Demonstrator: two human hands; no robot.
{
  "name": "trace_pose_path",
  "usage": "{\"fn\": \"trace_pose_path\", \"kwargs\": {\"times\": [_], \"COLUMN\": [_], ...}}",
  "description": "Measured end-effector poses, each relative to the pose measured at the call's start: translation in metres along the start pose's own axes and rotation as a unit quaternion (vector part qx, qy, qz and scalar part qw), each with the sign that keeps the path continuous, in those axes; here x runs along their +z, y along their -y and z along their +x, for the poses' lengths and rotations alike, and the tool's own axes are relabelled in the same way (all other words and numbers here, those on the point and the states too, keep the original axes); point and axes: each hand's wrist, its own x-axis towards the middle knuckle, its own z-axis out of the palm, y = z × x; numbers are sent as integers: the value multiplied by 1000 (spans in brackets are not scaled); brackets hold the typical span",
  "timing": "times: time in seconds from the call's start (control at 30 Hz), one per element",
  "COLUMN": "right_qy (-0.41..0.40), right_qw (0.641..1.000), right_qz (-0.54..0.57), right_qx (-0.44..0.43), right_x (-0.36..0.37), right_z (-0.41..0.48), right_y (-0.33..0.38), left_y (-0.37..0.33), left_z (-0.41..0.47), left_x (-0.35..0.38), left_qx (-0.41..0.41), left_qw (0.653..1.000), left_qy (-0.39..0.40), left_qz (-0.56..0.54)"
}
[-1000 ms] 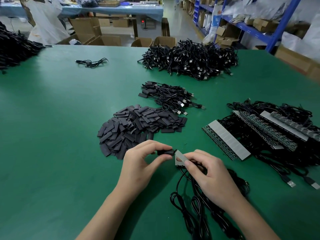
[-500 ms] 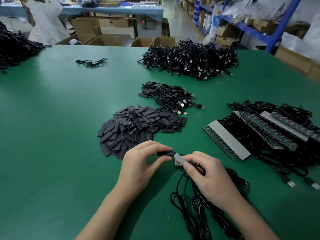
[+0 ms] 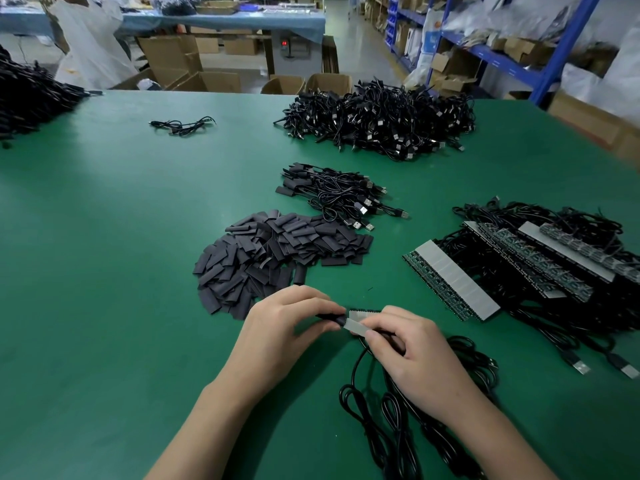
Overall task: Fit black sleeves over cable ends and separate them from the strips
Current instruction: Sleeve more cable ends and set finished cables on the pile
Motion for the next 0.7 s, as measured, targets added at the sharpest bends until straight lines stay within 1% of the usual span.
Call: {"fn": "trace_pose_path", "kwargs": {"times": [0.17, 0.47, 0.7], "right_qy": [-11, -28, -27], "right_qw": [998, 995, 990], "right_qz": [52, 90, 127], "right_qx": [26, 44, 62], "right_x": [-2, -7, -10], "right_z": [0, 0, -2], "right_y": [0, 3, 4], "left_y": [-1, -5, -3], "left_z": [0, 0, 0], "left_x": [-2, -2, -1], "left_qx": [-2, 18, 34], "left_qw": [1000, 1000, 999], "left_qy": [23, -2, 7], "left_qz": [-18, -6, 14]}}
